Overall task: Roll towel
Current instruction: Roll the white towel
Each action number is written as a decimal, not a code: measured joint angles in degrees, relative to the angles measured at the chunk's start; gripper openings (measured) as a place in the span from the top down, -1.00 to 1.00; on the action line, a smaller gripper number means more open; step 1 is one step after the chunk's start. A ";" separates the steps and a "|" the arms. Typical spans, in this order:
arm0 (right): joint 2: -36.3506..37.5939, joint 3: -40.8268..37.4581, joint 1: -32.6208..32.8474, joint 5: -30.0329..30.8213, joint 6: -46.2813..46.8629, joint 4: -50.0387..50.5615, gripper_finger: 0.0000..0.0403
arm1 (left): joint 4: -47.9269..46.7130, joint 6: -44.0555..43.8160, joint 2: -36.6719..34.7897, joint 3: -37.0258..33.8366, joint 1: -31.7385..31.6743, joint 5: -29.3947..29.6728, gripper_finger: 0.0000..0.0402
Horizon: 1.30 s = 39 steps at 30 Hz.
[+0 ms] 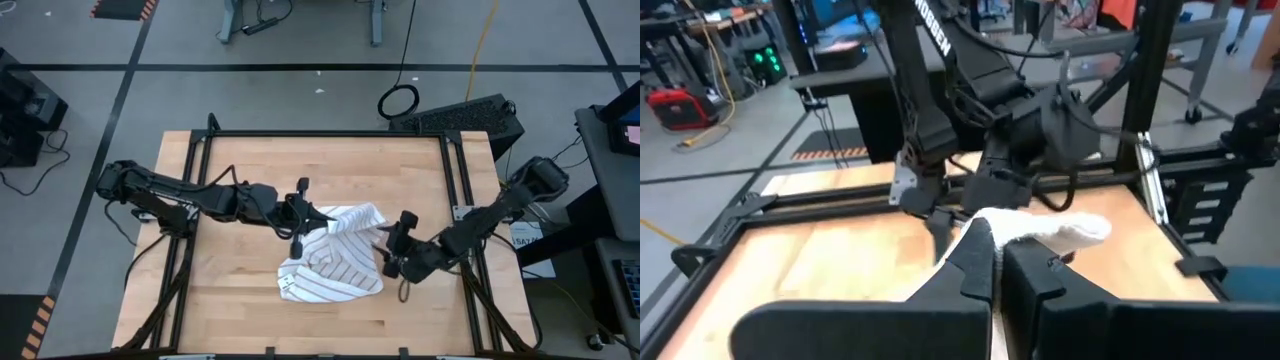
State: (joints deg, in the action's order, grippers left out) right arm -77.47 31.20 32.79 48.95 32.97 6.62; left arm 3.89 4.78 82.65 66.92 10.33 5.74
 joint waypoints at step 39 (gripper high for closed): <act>-7.30 -11.08 -11.04 0.01 0.13 -17.99 0.94 | -2.62 7.57 -1.53 0.00 4.17 8.92 0.97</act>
State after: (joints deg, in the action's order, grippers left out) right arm -84.77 20.12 21.75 48.96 33.10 -11.37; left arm 1.27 12.34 81.12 66.92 14.50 14.66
